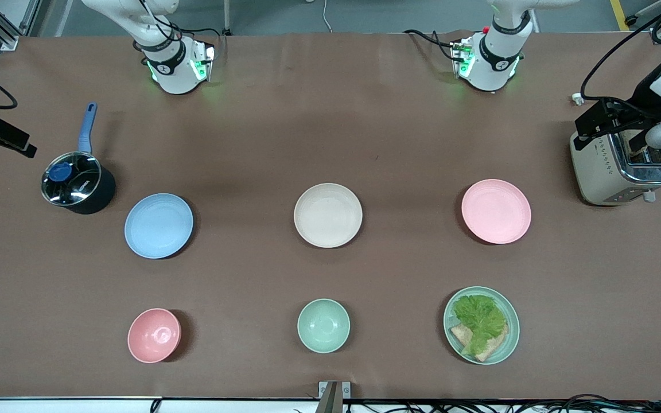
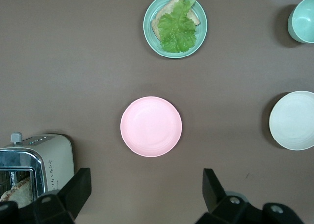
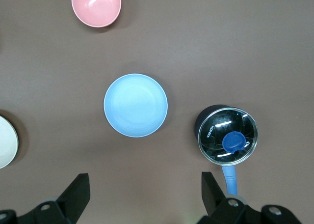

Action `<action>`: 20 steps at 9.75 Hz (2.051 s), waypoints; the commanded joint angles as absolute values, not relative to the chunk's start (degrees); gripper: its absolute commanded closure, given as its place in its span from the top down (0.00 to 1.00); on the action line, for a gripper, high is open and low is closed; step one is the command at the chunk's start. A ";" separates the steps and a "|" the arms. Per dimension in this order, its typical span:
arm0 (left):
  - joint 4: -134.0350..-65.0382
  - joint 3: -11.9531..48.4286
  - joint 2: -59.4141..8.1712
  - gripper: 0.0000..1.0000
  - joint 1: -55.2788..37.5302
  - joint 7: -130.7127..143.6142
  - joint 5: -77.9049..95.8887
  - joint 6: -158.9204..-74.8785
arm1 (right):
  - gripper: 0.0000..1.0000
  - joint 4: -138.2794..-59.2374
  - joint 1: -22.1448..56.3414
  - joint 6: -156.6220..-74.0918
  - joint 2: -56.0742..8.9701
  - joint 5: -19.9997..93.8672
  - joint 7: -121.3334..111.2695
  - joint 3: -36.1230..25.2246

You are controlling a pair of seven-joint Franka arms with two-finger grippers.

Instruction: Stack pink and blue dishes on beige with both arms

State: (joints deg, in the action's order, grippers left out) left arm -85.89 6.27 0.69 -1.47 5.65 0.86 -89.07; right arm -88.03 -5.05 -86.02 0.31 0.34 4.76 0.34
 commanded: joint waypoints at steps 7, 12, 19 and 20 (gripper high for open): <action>-88.33 -1.31 -3.93 0.97 -1.58 1.51 9.05 -89.20 | 1.00 -88.77 -5.45 -86.39 -2.96 1.22 3.87 0.79; -111.48 -3.16 -9.48 1.00 -1.23 -14.11 8.61 -115.15 | 1.00 -101.81 -11.74 -104.35 -11.42 7.42 -8.18 0.44; -121.97 -3.16 -24.42 0.76 0.18 -19.60 11.25 -140.07 | 0.90 -117.50 -12.92 -128.65 -23.19 23.46 -26.88 -1.14; -123.82 -3.16 -24.87 0.69 0.35 -19.77 11.69 -142.10 | 0.77 -119.25 -12.83 -130.50 -23.29 24.16 -29.50 -1.14</action>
State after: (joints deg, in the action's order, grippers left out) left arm -120.70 -3.18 -23.56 0.23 -18.33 10.25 -138.57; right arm -116.23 -13.06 -128.29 -24.62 21.94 -26.10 -1.22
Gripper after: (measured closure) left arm 0.176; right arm 0.093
